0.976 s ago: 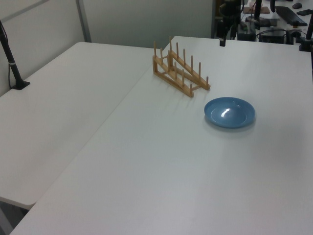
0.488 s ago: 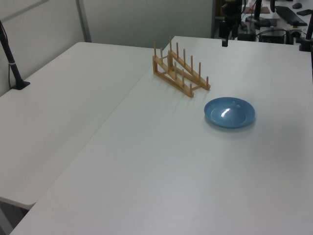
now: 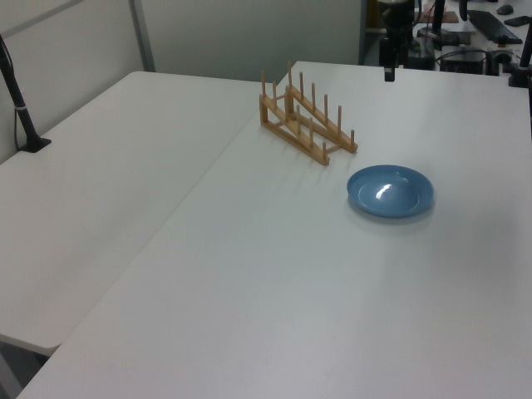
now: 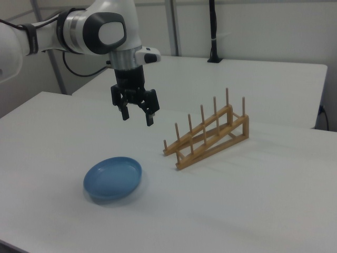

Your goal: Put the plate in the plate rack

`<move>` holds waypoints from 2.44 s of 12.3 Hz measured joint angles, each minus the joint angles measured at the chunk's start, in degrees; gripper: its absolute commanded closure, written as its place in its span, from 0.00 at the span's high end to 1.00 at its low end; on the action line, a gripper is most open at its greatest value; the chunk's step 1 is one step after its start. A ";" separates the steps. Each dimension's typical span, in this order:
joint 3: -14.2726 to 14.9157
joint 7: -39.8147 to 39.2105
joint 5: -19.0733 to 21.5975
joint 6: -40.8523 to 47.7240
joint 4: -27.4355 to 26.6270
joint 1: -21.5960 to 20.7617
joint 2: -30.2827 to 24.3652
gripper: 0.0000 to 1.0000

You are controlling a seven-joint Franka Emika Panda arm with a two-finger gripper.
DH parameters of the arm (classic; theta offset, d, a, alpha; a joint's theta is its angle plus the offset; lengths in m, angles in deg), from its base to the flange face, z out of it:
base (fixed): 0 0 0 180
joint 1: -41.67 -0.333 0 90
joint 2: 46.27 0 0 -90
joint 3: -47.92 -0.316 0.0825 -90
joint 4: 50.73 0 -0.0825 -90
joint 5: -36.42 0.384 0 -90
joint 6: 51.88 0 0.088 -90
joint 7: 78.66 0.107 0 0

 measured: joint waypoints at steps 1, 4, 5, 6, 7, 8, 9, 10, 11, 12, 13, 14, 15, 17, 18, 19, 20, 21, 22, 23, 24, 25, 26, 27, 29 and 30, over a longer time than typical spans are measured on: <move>0.00 -0.80 0.00 0.93 0.02 0.00 0.00 1.00; 0.00 -1.53 0.00 1.41 0.02 0.00 0.00 1.00; 0.00 -1.59 0.00 1.41 0.02 0.00 0.00 1.00; 0.00 -1.64 0.00 1.41 0.02 -0.02 0.00 1.00; 0.00 -1.70 0.00 1.41 0.02 -0.07 0.00 1.00; -0.01 -1.72 0.00 1.41 0.02 -0.13 0.01 1.00; -0.01 -1.72 0.00 1.41 0.02 -0.12 0.01 1.00; 0.00 -1.72 0.00 1.41 0.02 -0.08 0.01 1.00; 0.00 -1.72 0.00 1.41 0.02 -0.06 0.01 1.00; 0.00 -1.72 0.00 1.41 0.02 -0.05 0.01 1.00; 0.00 -1.72 0.00 1.41 0.02 -0.05 0.01 1.00; 0.00 -1.73 0.00 1.41 0.02 -0.05 0.01 1.00; 0.01 -1.88 0.00 1.41 0.07 0.07 -0.02 1.00; 0.04 -5.16 -0.01 2.89 0.04 0.90 -0.05 1.00; 0.04 -6.70 -0.01 3.44 -0.22 1.19 0.03 1.00; 0.04 -9.04 -0.02 3.77 -0.67 1.32 0.15 1.00; 0.04 -11.42 -0.02 3.88 -2.06 1.31 0.25 1.00; 0.03 -12.85 -0.02 3.83 -4.26 1.27 0.59 1.00; -0.04 -13.53 -0.02 3.50 -6.21 1.17 1.54 1.00; -0.15 -14.01 -0.02 2.79 -6.92 1.10 2.49 1.00; -0.31 -15.33 -0.02 1.69 -7.42 1.03 3.59 0.98; -0.45 -16.48 -0.02 1.29 -7.80 1.00 4.87 0.95; -0.60 -16.93 -0.02 0.29 -8.01 0.98 6.43 0.92; -0.72 -17.21 -0.02 -1.91 -8.21 0.94 7.91 0.89; -0.80 -17.30 -0.02 -5.96 -8.36 0.79 11.14 0.79; -0.84 -17.30 0.05 -7.11 -8.37 0.57 12.22 0.72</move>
